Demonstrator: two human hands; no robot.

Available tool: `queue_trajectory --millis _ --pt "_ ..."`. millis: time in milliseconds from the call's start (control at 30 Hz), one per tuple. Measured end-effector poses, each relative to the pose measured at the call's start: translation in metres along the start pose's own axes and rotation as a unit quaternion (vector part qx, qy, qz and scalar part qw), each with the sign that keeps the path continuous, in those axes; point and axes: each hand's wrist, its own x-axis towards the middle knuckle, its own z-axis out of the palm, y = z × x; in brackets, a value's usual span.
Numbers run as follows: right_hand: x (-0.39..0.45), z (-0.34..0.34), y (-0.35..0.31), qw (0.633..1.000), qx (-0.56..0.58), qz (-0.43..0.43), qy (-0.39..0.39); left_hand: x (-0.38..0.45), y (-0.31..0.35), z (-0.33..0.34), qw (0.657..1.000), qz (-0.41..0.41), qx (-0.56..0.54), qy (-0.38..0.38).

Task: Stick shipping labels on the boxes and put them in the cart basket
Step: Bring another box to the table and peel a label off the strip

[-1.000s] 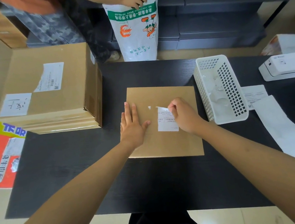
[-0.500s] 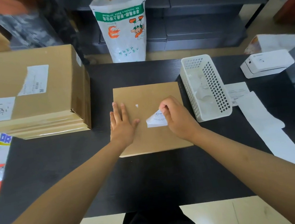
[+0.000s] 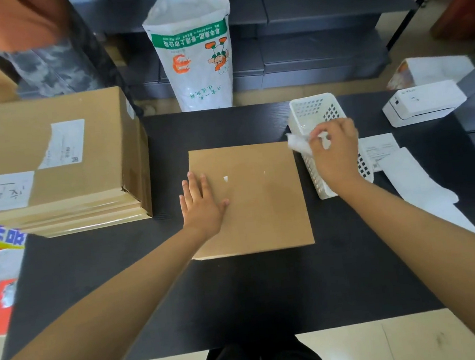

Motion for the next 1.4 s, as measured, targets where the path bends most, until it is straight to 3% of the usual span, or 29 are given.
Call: queue_trajectory --millis 167,400,667,767,933,1167,1400 --pt "0.011 -0.032 0.042 0.996 -0.062 0.062 0.027 -0.003 0.007 -0.007 0.998 0.028 0.044 0.033" --pt "0.041 -0.027 0.095 0.982 -0.152 0.109 -0.036 -0.005 0.019 -0.004 0.994 0.064 0.054 0.066" --pt "0.055 0.004 0.119 0.957 -0.148 0.093 -0.230 -0.013 0.031 -0.007 0.996 0.033 0.046 0.065" --pt "0.061 0.002 0.126 0.936 -0.199 0.050 -0.286 -0.014 0.036 -0.009 0.996 0.023 0.050 0.067" --pt "0.063 -0.013 0.123 0.948 -0.249 -0.036 -0.194 -0.014 0.043 -0.011 0.997 0.005 0.050 0.055" --pt "0.059 -0.017 0.106 0.926 -0.286 -0.036 -0.242 -0.019 0.047 -0.019 0.996 -0.002 0.072 0.043" --pt "0.041 -0.015 0.058 0.924 -0.271 -0.108 -0.249 -0.023 0.061 -0.040 0.985 0.002 0.163 0.057"
